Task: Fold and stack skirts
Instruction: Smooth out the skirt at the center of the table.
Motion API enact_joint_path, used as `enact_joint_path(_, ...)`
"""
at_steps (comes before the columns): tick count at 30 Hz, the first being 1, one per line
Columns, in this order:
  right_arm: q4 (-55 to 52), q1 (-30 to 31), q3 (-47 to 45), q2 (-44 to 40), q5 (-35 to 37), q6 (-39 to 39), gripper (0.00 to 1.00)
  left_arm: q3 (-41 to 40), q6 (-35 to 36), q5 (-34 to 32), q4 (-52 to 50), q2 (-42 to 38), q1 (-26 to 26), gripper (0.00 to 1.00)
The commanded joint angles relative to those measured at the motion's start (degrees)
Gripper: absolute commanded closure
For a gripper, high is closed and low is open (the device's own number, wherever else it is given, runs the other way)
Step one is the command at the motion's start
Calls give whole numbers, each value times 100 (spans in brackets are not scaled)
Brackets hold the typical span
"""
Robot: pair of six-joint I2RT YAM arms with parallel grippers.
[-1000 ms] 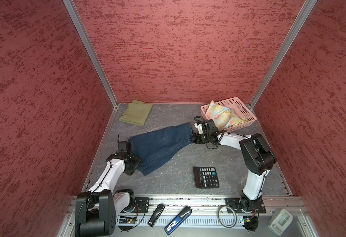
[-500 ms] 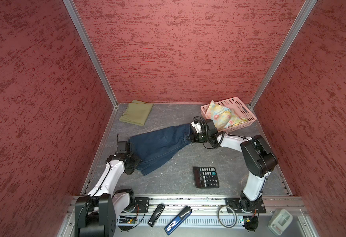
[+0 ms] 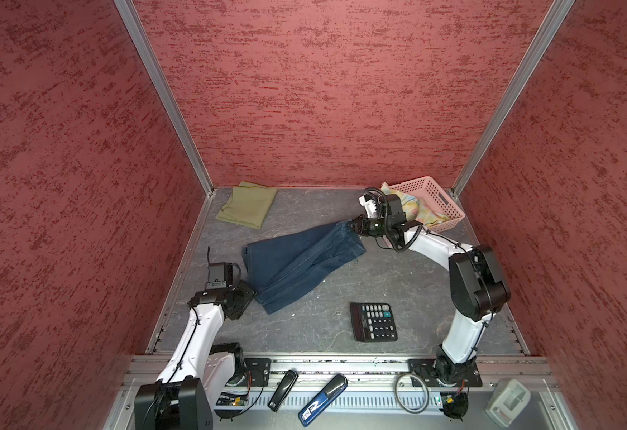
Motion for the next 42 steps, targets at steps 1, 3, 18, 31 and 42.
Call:
enact_joint_path(1,-78,-70,245,131,-96,149,100,-60,-23,279,231,4,21,39)
enact_joint_path(3,-46,-105,265,186,-107,187,100,-130,-12,484,437,13,4,39)
enact_joint_path(18,26,-238,304,269,-173,305,100,-831,-203,1523,2040,-138,-51,51)
enact_joint_path(31,87,-344,266,304,-101,339,100,-681,-170,1628,1921,-733,-71,96)
enact_joint_path(42,14,-562,495,416,-101,69,100,-89,194,1704,1658,-766,109,100)
